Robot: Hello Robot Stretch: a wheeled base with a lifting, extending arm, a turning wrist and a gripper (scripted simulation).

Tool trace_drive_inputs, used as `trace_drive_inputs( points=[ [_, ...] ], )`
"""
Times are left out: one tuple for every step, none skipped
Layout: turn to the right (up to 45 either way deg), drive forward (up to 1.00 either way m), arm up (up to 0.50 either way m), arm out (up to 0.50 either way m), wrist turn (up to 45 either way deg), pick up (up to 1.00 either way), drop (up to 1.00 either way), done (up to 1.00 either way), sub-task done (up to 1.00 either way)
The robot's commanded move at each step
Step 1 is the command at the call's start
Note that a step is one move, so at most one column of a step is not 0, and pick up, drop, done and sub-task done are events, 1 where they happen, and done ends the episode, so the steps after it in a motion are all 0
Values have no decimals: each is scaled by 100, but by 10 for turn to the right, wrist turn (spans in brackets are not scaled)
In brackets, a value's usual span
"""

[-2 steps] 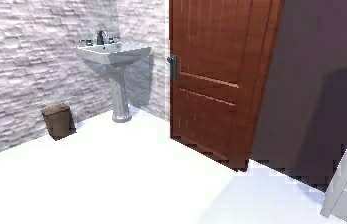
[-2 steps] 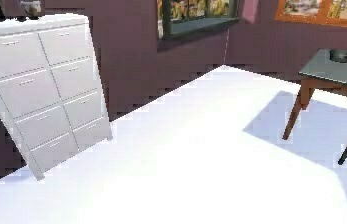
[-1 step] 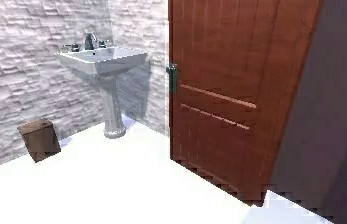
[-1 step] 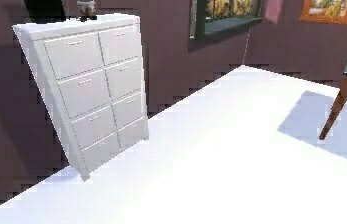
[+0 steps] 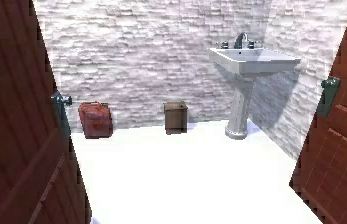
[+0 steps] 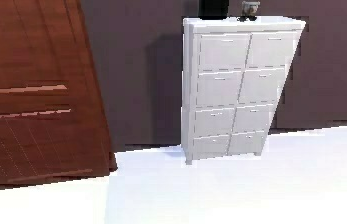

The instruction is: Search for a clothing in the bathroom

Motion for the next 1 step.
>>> trace_drive_inputs(
  points=[
    [-30, 0, 0, 0, 0, 0, 0, 0, 0]
  ],
)
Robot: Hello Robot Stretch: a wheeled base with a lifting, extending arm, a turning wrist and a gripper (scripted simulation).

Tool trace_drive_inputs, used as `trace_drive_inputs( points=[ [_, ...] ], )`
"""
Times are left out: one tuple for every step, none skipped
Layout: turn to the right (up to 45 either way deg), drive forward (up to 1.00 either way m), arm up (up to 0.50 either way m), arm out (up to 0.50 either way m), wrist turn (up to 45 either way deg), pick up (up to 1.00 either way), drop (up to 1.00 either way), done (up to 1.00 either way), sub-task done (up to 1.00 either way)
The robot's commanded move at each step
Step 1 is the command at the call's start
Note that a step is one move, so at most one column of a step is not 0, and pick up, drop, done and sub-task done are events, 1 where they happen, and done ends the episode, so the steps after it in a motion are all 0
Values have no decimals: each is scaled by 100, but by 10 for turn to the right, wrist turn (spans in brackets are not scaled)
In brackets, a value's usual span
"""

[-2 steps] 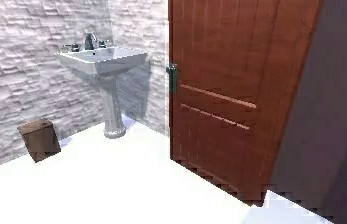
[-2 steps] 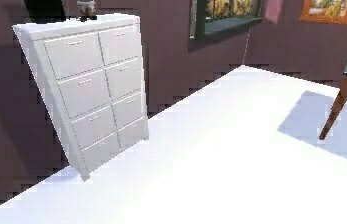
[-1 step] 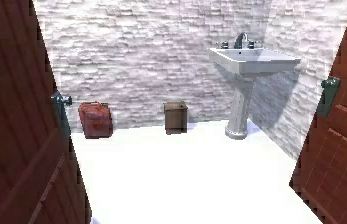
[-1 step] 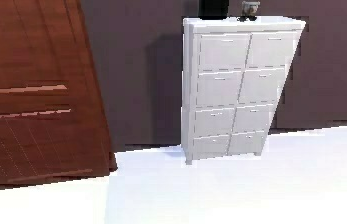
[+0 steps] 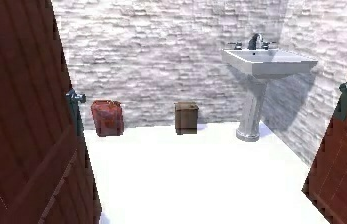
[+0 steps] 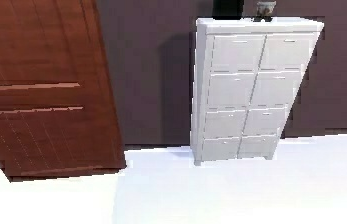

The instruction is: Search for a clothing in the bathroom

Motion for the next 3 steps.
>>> trace_drive_inputs(
  points=[
    [0, 100, 0, 0, 0, 0, 0, 0, 0],
    [0, 35, 0, 0, 0, 0, 0, 0, 0],
    [-360, 0, 0, 0, 0, 0, 0, 0, 0]
  ],
)
